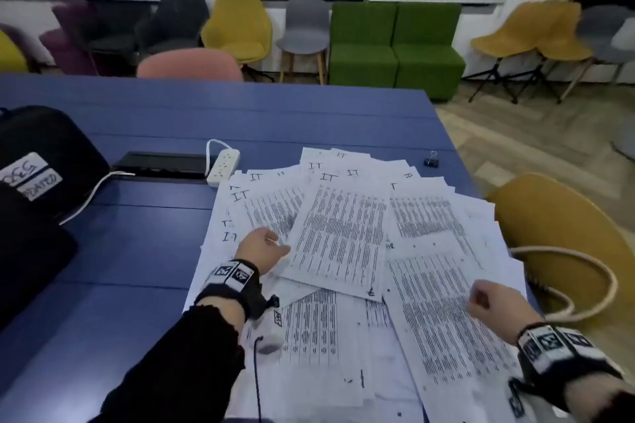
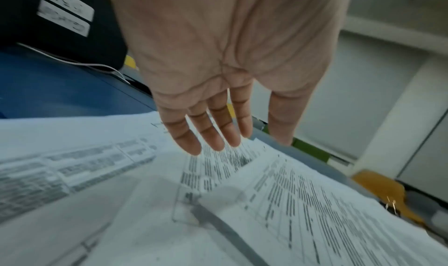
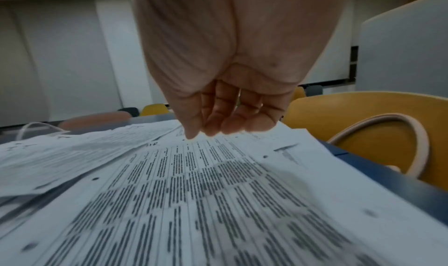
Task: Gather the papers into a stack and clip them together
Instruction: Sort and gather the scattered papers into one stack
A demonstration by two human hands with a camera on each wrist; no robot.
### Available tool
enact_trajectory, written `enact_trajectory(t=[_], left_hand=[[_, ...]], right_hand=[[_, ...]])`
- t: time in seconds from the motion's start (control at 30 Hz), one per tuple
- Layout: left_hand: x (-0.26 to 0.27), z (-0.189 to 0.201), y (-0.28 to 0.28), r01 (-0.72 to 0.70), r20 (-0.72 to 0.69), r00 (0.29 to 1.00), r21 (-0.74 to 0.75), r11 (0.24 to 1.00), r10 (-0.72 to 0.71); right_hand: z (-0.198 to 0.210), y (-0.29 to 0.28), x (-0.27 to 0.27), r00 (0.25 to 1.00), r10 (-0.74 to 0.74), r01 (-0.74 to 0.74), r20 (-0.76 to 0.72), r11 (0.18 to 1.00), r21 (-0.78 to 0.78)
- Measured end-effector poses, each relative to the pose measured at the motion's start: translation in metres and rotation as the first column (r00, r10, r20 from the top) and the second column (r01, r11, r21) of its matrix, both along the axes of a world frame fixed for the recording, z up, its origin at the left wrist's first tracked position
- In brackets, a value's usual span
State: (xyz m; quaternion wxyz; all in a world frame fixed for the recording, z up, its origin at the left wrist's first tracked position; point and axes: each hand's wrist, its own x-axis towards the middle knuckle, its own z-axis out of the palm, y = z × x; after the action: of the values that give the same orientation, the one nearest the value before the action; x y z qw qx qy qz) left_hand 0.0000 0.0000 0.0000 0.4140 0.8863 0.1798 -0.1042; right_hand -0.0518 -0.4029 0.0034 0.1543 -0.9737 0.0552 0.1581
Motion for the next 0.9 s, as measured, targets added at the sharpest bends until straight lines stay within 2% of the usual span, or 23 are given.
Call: enact_trajectory(t=[0.07,0.2,0.3,0.4,0.47,0.53,0.63,0.7,0.8,0.83,0.9], left_hand=[[0.013,-0.003,-0.011,0.003,-0.064,0.998,0.026,1.0,-0.001],[0.03,-0.012,-0.024,0.046,-0.191,0.981,0.123,0.991,-0.022],[0.04,-0.019,-0.027,0.004,-0.202,0.979,0.168,0.986,0.03],[0.049,-0.027,-0.031,-0.003,-0.191,0.981,0.112,0.994,0.025],[0.05,-0.033,-0.035,-0.033,-0.189,0.981,-0.006,0.999,0.031],[0.048,-0.037,-0.039,-0.005,-0.151,0.989,-0.075,0.997,-0.006],[0.04,-0.041,-0.041,0.073,-0.134,0.987,-0.113,0.991,-0.088],[0.034,-0.043,-0.034,-0.004,-0.106,0.994,-0.081,0.997,-0.004],[0.03,-0.048,-0.013,-0.226,-0.053,0.971,0.137,0.965,0.235],[0.029,-0.05,-0.005,-0.322,-0.06,0.942,0.126,0.938,0.331],[0.028,-0.051,0.009,-0.523,-0.071,0.851,-0.021,0.852,0.521]], right_hand=[[-0.003,0.007,0.014,0.998,-0.054,0.055,-0.022,0.998,0.04],[-0.009,0.034,0.045,0.997,-0.069,0.073,-0.038,0.992,0.102],[-0.018,0.06,0.065,0.988,-0.128,0.144,-0.091,0.97,0.195],[-0.031,0.09,0.083,0.951,-0.224,0.291,-0.215,0.882,0.371],[-0.038,0.107,0.091,0.926,-0.258,0.362,-0.275,0.816,0.451],[-0.045,0.12,0.096,0.926,-0.259,0.361,-0.273,0.819,0.447],[-0.054,0.13,0.102,0.952,-0.262,0.305,-0.161,0.867,0.393],[-0.049,0.13,0.104,0.961,-0.263,0.275,-0.085,0.884,0.377],[-0.037,0.122,0.107,0.95,-0.312,0.283,0.005,0.868,0.409],[-0.036,0.117,0.11,0.939,-0.342,0.298,0.024,0.849,0.436],[-0.031,0.11,0.116,0.93,-0.364,0.308,0.044,0.841,0.445]])
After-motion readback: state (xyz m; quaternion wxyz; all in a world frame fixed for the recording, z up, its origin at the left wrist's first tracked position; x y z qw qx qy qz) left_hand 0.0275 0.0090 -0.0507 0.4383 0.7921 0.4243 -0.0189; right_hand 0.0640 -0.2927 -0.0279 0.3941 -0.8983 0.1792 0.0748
